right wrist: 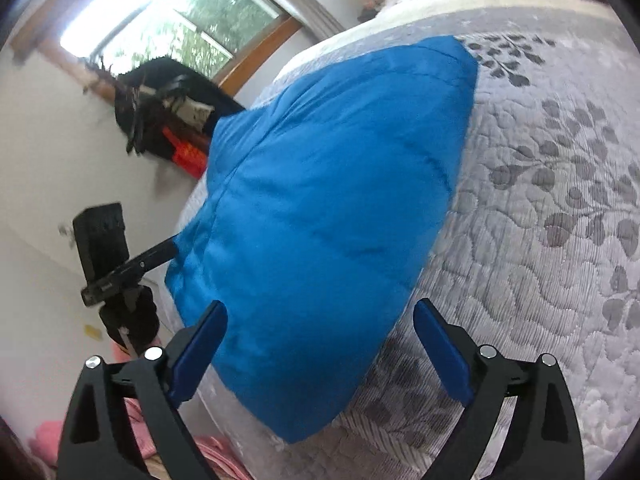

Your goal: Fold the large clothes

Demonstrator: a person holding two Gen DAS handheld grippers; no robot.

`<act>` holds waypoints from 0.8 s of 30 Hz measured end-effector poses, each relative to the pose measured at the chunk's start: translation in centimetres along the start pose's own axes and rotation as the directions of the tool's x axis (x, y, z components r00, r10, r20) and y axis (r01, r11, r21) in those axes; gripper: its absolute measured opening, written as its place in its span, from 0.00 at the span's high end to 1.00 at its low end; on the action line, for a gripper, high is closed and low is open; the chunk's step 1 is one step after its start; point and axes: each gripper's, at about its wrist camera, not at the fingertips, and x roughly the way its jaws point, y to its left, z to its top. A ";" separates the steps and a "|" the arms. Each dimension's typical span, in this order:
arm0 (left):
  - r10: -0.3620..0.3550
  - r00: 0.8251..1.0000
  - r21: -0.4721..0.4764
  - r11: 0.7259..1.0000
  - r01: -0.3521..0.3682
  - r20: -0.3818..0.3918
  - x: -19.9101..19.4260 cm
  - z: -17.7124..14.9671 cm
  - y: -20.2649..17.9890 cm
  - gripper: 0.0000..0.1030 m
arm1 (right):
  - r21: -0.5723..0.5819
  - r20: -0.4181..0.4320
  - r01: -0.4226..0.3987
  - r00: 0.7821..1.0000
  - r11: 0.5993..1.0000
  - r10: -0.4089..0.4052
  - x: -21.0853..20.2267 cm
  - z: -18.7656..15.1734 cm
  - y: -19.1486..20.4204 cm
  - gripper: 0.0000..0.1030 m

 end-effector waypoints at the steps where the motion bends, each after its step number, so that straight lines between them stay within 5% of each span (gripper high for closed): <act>1: -0.001 1.000 0.005 1.000 0.001 0.000 0.1 0.6 -0.1 0.23 | 0.014 0.000 -0.014 1.000 1.000 0.014 0.0 0.2 -0.5 0.07; 7: 0.076 0.995 0.042 0.996 -0.073 -0.066 2.7 3.4 -0.2 0.18 | 0.079 0.010 -0.118 0.993 0.990 0.118 0.7 1.4 -3.3 0.06; 14: -0.045 0.986 -0.074 0.997 0.033 -0.163 5.7 4.1 2.9 0.09 | 0.084 -0.012 -0.157 0.987 0.984 0.158 2.6 2.2 -3.8 0.04; 21: -0.212 0.959 -0.160 0.970 0.182 -0.191 8.1 2.7 5.8 0.03 | 0.113 -0.033 -0.220 0.974 0.969 0.225 4.9 3.2 -4.4 0.03; 24: -0.305 0.934 -0.209 0.941 0.266 -0.185 9.3 2.2 6.9 0.02 | 0.117 -0.036 -0.230 0.971 0.966 0.236 5.4 3.4 -4.6 0.03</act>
